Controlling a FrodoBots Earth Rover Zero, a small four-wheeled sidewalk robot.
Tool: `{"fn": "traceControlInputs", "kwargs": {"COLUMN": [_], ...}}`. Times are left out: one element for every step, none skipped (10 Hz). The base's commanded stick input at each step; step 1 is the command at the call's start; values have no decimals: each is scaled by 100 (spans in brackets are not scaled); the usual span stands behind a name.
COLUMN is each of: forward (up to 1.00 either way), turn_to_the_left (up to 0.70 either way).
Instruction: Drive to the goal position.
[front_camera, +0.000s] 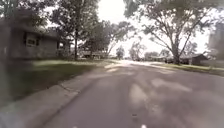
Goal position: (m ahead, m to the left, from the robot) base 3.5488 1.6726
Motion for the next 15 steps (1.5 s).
{"fn": "traceControlInputs", "kwargs": {"forward": [100, 100, 100, 100, 100, 100, 100, 100, 100, 100, 100, 100, 100, 100, 100], "turn_to_the_left": [0, 0, 0, 0, 0, 0, 0, -2, -5, -3, 0, 0, 0, 0, 0]}}
